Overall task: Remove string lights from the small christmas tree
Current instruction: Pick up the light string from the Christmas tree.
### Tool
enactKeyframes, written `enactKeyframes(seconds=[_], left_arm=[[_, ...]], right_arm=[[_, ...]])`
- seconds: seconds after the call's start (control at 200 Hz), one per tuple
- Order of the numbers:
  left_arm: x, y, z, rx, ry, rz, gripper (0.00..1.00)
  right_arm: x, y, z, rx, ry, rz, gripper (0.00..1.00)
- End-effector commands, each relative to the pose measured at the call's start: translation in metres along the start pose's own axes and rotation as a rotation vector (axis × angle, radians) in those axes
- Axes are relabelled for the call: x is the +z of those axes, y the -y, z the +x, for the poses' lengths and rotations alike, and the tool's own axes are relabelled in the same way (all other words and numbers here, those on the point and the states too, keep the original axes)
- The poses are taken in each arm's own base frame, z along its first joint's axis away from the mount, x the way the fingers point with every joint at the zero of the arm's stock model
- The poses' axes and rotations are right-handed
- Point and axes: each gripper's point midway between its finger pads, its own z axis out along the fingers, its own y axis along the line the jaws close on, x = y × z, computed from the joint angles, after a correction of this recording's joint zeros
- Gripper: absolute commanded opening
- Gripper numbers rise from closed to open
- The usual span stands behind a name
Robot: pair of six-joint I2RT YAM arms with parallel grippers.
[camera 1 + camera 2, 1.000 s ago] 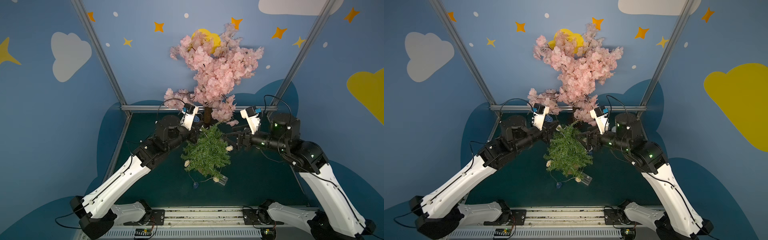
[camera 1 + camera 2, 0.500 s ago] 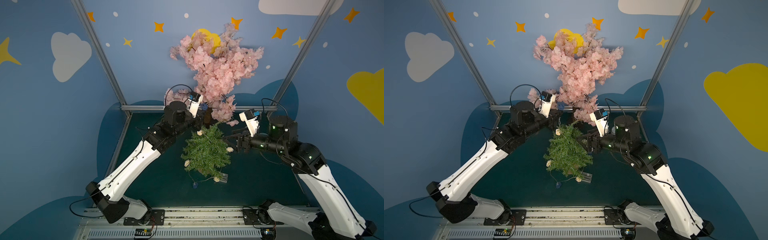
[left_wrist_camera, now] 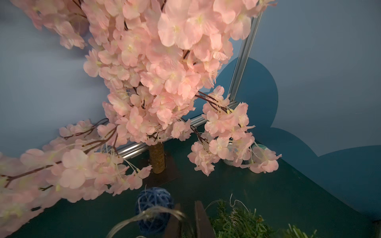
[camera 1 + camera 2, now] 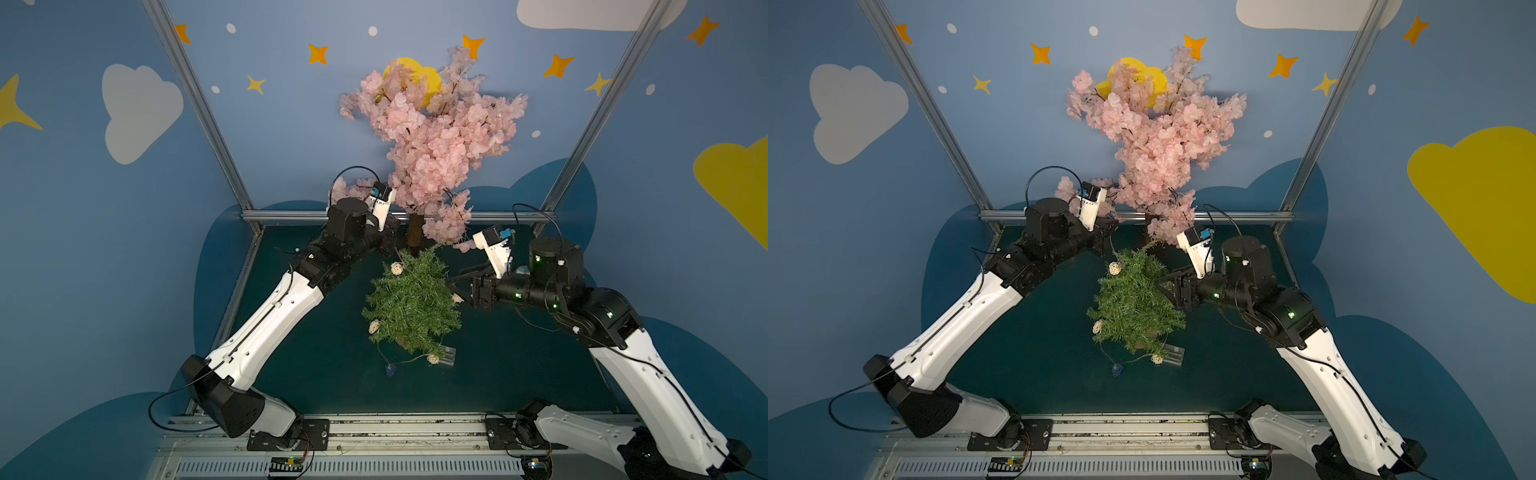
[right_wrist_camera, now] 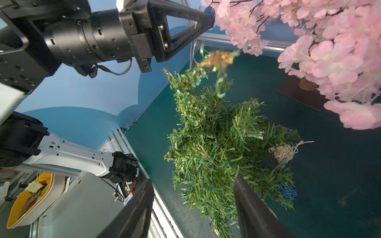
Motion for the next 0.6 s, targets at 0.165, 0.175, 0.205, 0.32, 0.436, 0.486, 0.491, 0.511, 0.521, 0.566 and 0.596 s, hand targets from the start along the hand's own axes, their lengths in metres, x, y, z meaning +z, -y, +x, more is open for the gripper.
enactKeyframes(seconds=[0.165,0.175,0.205,0.32,0.436,0.486,0.491,0.511,0.521,0.566,0.596], left_arm=[[-0.030,-0.006,0.017,-0.034,-0.019,-0.035,0.04],[-0.032,-0.006,0.018,-0.036,-0.022,-0.036,0.04],[-0.040,-0.005,0.020,-0.042,-0.024,-0.034,0.04],[-0.072,0.007,0.022,-0.086,-0.028,0.025,0.04],[-0.105,0.021,0.016,-0.119,-0.056,0.093,0.04],[-0.116,0.024,0.015,-0.128,-0.077,0.104,0.04],[-0.117,0.024,0.016,-0.128,-0.080,0.104,0.04],[-0.121,0.026,0.016,-0.131,-0.091,0.107,0.04],[-0.123,0.026,0.017,-0.133,-0.095,0.107,0.04],[-0.130,0.029,0.018,-0.143,-0.111,0.120,0.04],[-0.134,0.032,0.019,-0.154,-0.122,0.134,0.04]], right_arm=[[-0.016,-0.002,-0.001,-0.011,0.039,0.014,0.61],[-0.016,-0.002,-0.001,-0.011,0.039,0.015,0.61],[-0.016,-0.002,0.000,-0.010,0.037,0.016,0.61],[-0.014,-0.002,0.002,-0.006,0.031,0.009,0.61],[-0.012,-0.002,0.004,0.002,0.023,0.000,0.61],[-0.013,-0.004,0.003,0.003,0.025,-0.007,0.61],[-0.013,-0.004,0.003,0.003,0.027,-0.007,0.61],[-0.013,-0.004,0.003,0.004,0.026,-0.009,0.61],[-0.013,-0.005,0.003,0.003,0.027,-0.011,0.61],[-0.014,-0.006,0.003,0.002,0.032,-0.015,0.61],[-0.014,-0.006,0.002,0.000,0.035,-0.016,0.61]])
